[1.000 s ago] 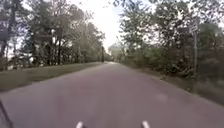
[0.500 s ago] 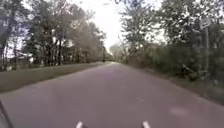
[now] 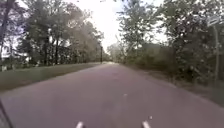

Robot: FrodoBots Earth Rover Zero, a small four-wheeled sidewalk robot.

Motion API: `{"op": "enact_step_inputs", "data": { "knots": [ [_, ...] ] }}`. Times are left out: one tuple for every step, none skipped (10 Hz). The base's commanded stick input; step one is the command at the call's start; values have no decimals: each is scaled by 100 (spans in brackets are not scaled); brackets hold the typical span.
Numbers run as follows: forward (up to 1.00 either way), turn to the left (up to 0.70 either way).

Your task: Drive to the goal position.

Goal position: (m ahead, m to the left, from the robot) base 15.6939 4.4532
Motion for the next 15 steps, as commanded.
{"op": "enact_step_inputs", "data": {
  "knots": [
    [100,-4],
    [100,-16],
    [100,-27],
    [100,25],
    [100,2],
    [100,-20],
    [100,-27],
    [100,-7],
    [100,27],
    [100,5],
    [100,-16],
    [100,15],
    [100,-10],
    [100,-12],
    [100,19]
  ]
}}
